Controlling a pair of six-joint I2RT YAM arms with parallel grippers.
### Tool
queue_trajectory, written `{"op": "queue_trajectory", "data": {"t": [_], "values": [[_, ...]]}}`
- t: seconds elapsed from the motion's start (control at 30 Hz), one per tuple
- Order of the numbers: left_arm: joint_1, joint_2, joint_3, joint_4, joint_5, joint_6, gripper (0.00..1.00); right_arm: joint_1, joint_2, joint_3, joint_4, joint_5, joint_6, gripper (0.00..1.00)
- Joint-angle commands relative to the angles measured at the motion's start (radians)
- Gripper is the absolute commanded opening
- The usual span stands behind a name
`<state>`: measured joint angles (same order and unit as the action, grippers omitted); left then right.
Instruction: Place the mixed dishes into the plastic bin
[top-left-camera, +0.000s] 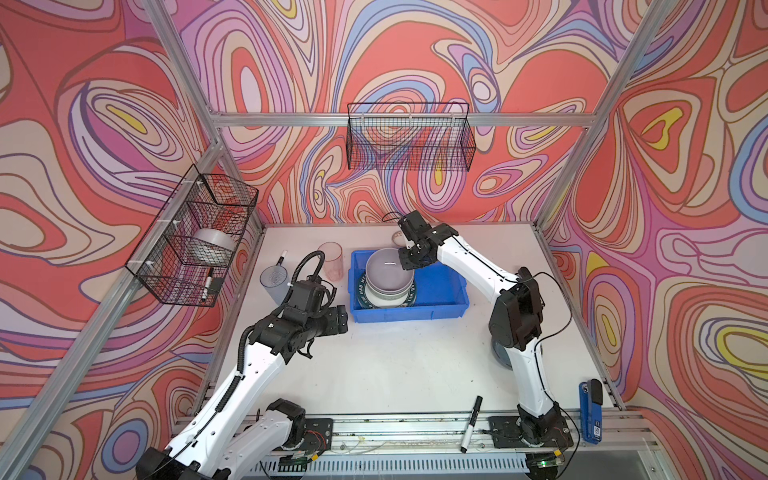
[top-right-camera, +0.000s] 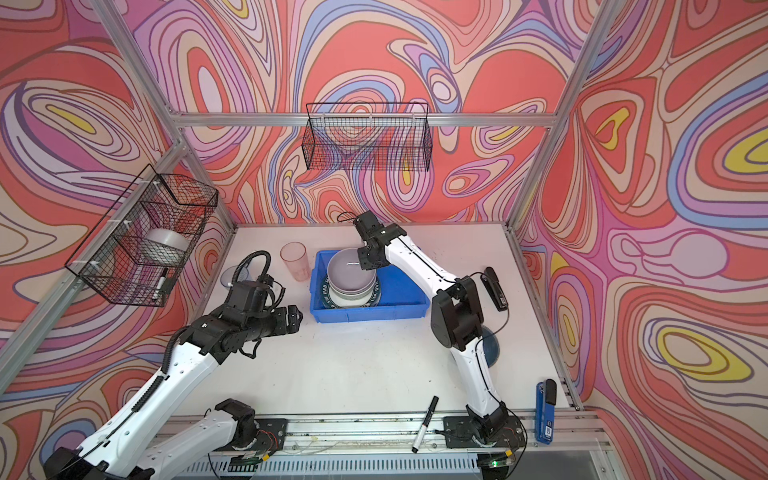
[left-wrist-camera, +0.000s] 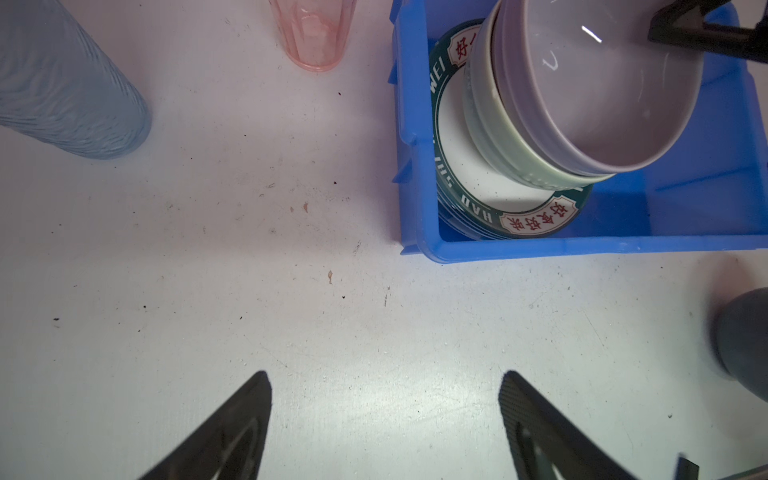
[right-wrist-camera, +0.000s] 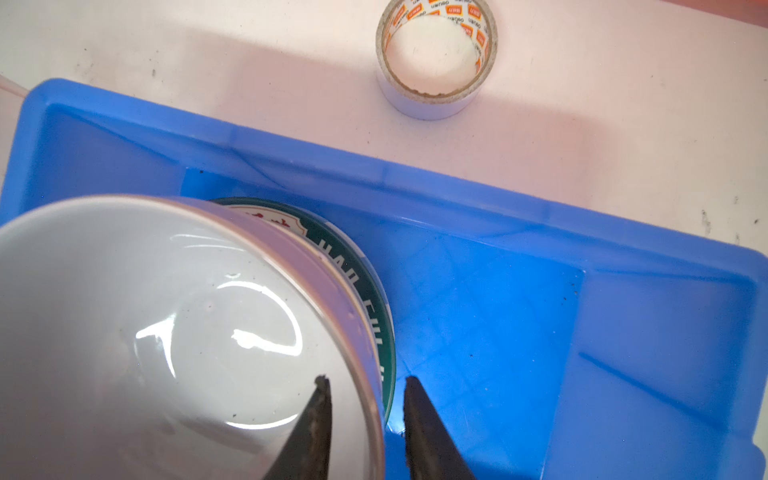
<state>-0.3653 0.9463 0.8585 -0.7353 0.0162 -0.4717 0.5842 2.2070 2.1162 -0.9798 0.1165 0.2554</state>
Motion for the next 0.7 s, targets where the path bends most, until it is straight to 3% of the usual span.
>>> {"op": "queue_trajectory", "data": {"t": [0.0, 0.4, 0.67], "values": [[0.008, 0.001, -0.003, -0.008, 0.001, 0.008, 0.89, 0.005, -0.021, 0.028, 0.013, 0.023, -0.014, 0.29], [0.008, 0.005, -0.001, -0.013, -0.001, 0.01, 0.89, 0.005, -0.02, 0.033, -0.007, 0.006, -0.006, 0.07], [0.008, 0.007, 0.0, -0.012, 0.0, 0.01, 0.89, 0.004, 0.027, 0.092, -0.092, -0.009, -0.007, 0.03]]}}
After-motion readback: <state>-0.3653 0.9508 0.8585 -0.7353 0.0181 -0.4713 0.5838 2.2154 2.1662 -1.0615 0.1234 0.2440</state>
